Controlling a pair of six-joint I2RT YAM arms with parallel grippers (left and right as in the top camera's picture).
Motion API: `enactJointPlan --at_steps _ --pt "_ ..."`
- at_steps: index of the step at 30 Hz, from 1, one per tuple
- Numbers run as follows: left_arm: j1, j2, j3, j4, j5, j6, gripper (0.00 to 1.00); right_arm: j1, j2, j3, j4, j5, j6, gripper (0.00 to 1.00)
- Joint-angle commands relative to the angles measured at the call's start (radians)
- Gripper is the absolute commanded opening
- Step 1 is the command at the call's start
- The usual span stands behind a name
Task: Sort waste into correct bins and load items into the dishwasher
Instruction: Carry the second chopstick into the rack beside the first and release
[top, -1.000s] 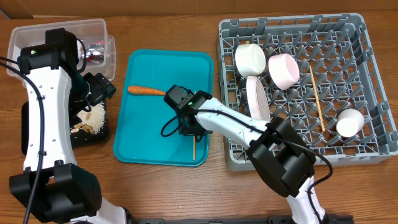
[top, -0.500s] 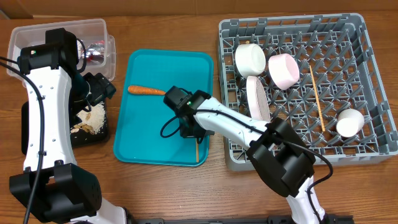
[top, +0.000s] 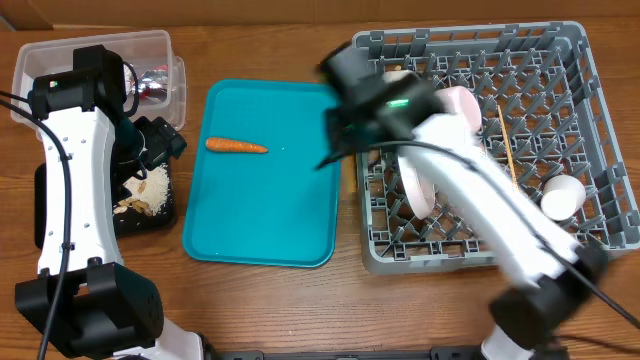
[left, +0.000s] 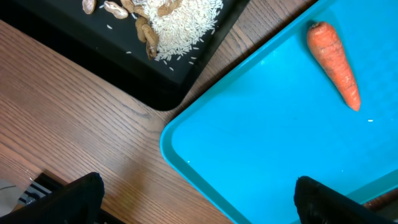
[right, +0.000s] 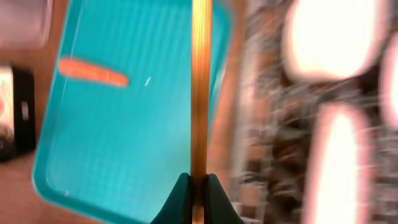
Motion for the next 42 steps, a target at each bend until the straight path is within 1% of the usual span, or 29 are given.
enactJointPlan --at_steps 1,2,3,8,9,13,15,19,23,28,31,33,36,37,38,42 --pt "-0.006 -0.008 0.002 0.005 0.002 -0.006 1.00 -0.171 -0.057 0.010 -0.066 0.010 -0.155 0.04" --pt "-0.006 -0.008 0.002 0.005 0.002 -0.006 1.00 -0.215 -0.057 0.010 -0.082 0.010 -0.193 0.04" --pt "-0.006 -0.008 0.002 0.005 0.002 -0.006 1.00 -0.294 -0.055 0.007 -0.099 0.010 -0.257 0.04" --pt "-0.006 -0.008 0.002 0.004 0.002 -0.006 1.00 -0.479 -0.042 0.004 -0.106 0.010 -0.461 0.04" --pt "-0.006 -0.008 0.002 0.004 0.002 -0.006 1.00 -0.543 -0.034 0.000 -0.105 0.010 -0.525 0.04" --pt "-0.006 -0.008 0.002 0.004 0.002 -0.006 1.00 -0.659 -0.019 -0.035 -0.082 0.009 -0.610 0.04" --pt "-0.006 -0.008 0.002 0.004 0.002 -0.006 1.00 -0.702 -0.019 -0.082 -0.055 0.009 -0.640 0.04" --pt "-0.006 -0.008 0.002 0.004 0.002 -0.006 1.00 -0.747 -0.019 -0.204 0.018 0.004 -0.658 0.04" --pt "-0.006 -0.008 0.002 0.004 0.002 -0.006 1.00 -0.745 -0.018 -0.306 0.098 -0.001 -0.719 0.04" --pt "-0.006 -0.008 0.002 0.004 0.002 -0.006 1.00 -0.746 -0.017 -0.391 0.181 -0.001 -0.721 0.04" --pt "-0.006 -0.008 0.002 0.004 0.002 -0.006 1.00 -0.747 -0.017 -0.437 0.223 0.008 -0.721 0.12" --pt "-0.006 -0.008 0.002 0.004 0.002 -0.006 1.00 -0.747 -0.016 -0.451 0.235 0.010 -0.721 0.23" --pt "-0.006 -0.008 0.002 0.003 0.002 -0.006 1.00 -0.747 -0.016 -0.453 0.240 0.010 -0.720 0.45" --pt "-0.006 -0.008 0.002 0.003 0.002 -0.006 1.00 -0.747 -0.016 -0.453 0.240 0.010 -0.720 0.49" --pt "-0.006 -0.008 0.002 0.003 0.002 -0.006 1.00 -0.747 -0.016 -0.453 0.239 0.010 -0.719 0.50" --pt "-0.006 -0.008 0.002 0.003 0.002 -0.006 1.00 -0.746 -0.024 -0.451 0.237 0.009 -0.669 0.50"
